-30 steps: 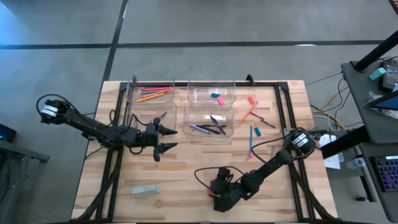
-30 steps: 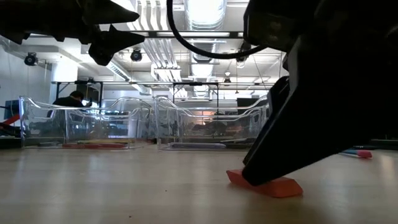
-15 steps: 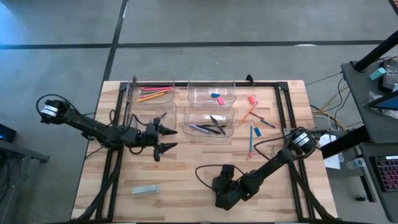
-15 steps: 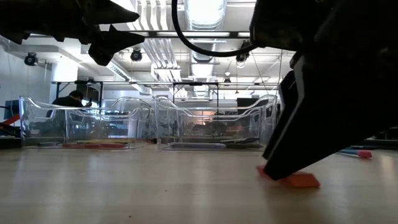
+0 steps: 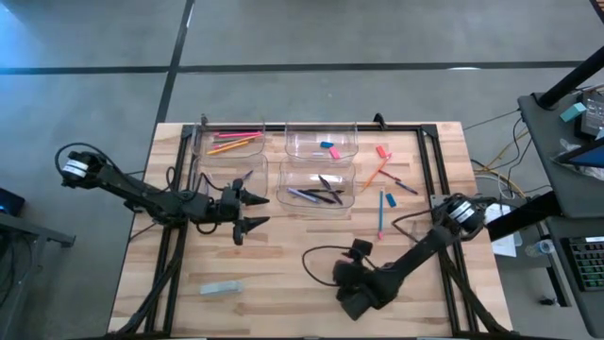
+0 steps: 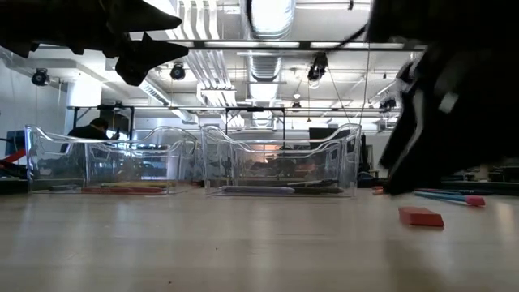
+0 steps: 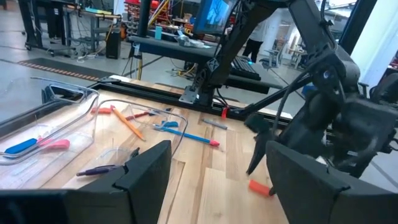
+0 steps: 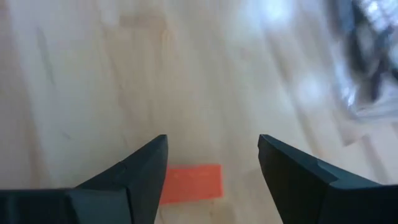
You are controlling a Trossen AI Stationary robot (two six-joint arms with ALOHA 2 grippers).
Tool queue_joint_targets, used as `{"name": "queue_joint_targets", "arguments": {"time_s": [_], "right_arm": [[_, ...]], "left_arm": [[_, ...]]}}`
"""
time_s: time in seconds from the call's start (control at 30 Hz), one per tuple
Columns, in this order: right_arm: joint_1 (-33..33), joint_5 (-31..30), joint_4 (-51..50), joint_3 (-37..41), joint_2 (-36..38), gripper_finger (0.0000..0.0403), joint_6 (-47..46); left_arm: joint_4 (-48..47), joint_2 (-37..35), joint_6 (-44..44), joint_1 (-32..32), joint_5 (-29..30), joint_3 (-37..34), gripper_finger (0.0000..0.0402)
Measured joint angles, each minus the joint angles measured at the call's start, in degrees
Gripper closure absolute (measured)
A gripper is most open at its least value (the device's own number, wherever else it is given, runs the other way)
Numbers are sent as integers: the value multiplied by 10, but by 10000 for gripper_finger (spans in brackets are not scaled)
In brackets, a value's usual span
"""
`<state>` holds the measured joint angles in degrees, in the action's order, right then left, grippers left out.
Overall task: Sort crayons/erasers/pens/pencils in bins
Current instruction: Put the bottom orange eraser into the top right transparent bin
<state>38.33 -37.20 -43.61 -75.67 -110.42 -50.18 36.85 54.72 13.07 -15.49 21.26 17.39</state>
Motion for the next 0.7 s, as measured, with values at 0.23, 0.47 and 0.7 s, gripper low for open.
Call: {"name": "queue_joint_targets", "arguments": {"time_s": [0.23,0.47,0.7], "right_arm": [[52,-83,15,83,95,163,-87],[63,-55,177,197,135,163,-61],[48,-39,246,241,124,163,-80]], "left_arm": [[-2,0,0,0,0,0,155],[2,0,0,0,0,0,155],[2,0,1,0,0,0,155]]}}
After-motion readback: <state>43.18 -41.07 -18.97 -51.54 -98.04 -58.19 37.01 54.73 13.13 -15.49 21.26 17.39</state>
